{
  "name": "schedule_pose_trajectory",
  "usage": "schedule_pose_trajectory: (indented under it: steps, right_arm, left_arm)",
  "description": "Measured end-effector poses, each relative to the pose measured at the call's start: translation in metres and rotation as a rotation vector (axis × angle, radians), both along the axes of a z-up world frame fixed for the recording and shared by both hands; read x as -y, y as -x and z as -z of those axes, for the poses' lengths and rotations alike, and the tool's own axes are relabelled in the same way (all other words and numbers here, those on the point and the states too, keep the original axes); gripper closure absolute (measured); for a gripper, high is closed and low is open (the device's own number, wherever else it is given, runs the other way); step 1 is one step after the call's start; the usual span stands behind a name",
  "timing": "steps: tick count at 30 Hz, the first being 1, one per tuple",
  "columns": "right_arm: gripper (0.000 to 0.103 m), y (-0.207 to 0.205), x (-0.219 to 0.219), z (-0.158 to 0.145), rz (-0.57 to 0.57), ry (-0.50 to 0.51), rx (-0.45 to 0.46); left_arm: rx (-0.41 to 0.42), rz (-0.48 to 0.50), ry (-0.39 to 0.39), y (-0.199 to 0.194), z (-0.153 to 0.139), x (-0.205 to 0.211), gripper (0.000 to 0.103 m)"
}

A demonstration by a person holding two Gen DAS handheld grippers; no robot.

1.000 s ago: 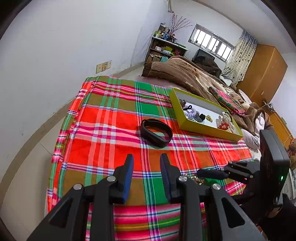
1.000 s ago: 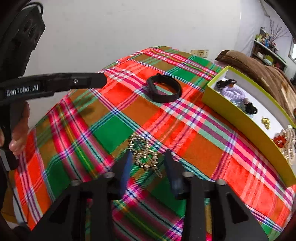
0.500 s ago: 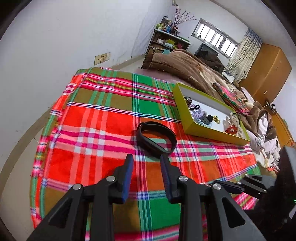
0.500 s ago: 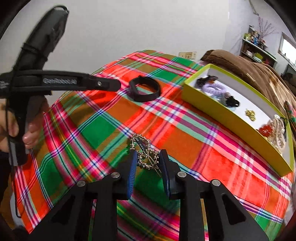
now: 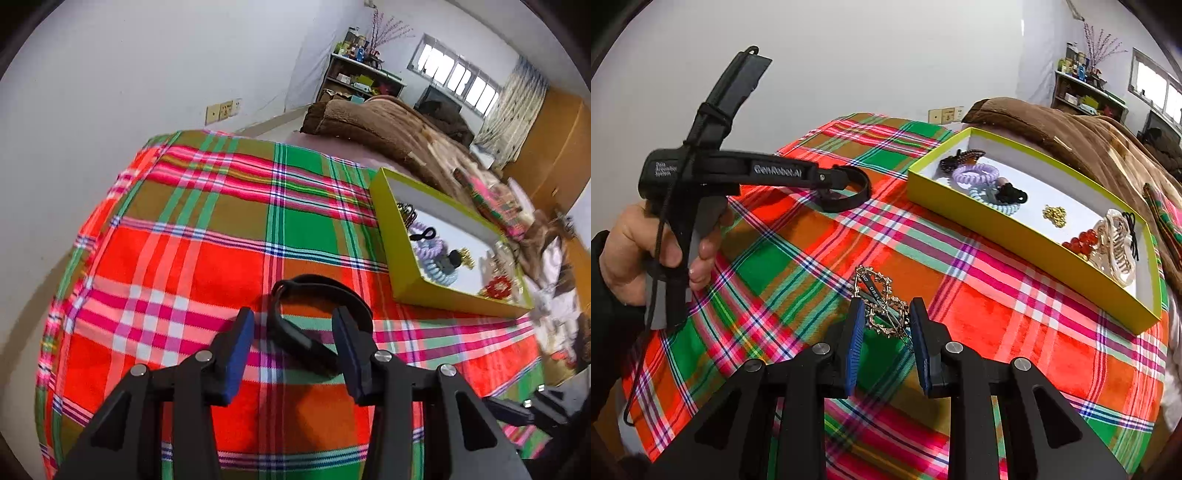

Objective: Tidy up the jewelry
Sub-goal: 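Carry both items into the white box and open both tools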

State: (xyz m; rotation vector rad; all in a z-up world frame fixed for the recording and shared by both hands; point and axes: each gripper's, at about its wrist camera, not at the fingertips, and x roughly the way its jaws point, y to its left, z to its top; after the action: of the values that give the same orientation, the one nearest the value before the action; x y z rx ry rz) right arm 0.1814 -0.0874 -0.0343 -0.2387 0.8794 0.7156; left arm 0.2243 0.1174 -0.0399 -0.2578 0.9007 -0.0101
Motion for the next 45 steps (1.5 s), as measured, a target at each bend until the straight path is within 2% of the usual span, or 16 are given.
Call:
schedule_pose_trajectory:
  steps: [1,2,4,10,19,31,45]
  right_arm:
    - [0.077,0.000,0.001,-0.001,0.003,-0.002,0.001]
    - [0.077,0.000,0.003,-0.001,0.008,-0.004,0.002]
    - [0.077,0.000,0.006,-0.003,0.015,-0.008,0.003]
    - [0.077,0.001,0.016,-0.007,0.034,-0.014,0.007]
    - [0.077,0.002,0.030,-0.022,0.070,-0.041,0.031]
    - [0.077,-0.009,0.044,-0.047,0.111,-0.054,0.092]
    - [0.077,-0.051,0.088,-0.064,0.210,-0.065,0.138]
  left_arm:
    - [-0.002,0.010,-0.028,-0.001,0.000,0.004,0.062]
    - [-0.005,0.017,-0.052,-0.001,0.000,0.008,0.071]
    - [-0.002,0.022,-0.081,-0.003,0.000,0.011,0.076]
    - [0.023,0.024,-0.055,-0.003,-0.006,0.007,0.088]
    - [0.068,0.070,-0.060,0.012,-0.025,0.017,0.088]
    - [0.174,0.157,-0.061,0.025,-0.072,0.048,0.089]
    - [0.192,0.229,-0.052,-0.007,-0.079,0.079,0.089]
